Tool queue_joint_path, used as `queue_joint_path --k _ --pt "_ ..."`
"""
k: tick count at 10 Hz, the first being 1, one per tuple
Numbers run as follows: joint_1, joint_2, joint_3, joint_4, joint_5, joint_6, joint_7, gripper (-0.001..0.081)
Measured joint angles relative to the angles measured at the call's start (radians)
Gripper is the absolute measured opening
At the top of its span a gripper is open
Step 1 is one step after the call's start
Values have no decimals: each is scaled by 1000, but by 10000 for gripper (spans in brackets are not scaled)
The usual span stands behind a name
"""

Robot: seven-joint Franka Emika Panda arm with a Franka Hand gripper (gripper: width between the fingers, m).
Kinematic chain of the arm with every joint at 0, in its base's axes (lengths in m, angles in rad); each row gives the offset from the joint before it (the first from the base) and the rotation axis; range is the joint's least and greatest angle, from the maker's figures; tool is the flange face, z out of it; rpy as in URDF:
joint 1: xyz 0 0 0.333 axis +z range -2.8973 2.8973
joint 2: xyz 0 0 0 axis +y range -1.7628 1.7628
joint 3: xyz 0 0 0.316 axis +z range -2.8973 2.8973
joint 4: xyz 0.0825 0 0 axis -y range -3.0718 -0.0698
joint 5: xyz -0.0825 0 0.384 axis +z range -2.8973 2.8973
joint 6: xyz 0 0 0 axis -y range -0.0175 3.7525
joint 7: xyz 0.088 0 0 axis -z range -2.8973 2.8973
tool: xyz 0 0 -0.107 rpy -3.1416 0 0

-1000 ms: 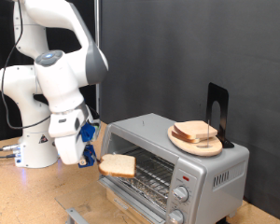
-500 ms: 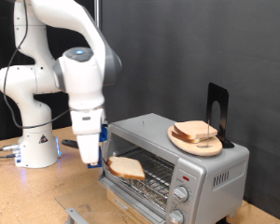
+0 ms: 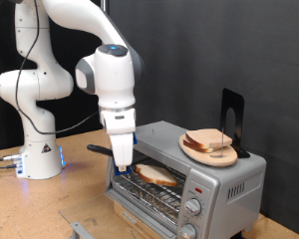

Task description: Make a piece of toast with the oven

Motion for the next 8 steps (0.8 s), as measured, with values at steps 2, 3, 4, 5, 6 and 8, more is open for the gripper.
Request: queue_joint_path --k 2,3,4,5,6,8 --pt "1 0 7 -8 4 -10 7 466" --pt "1 0 7 -16 6 -24 7 466" --pt "0 0 7 -28 6 -31 7 466" --pt "-1 0 7 -47 5 -32 7 466" --pt "-4 0 5 -65 5 -32 6 466" --pt "-8 -5 1 -96 12 -19 -2 466"
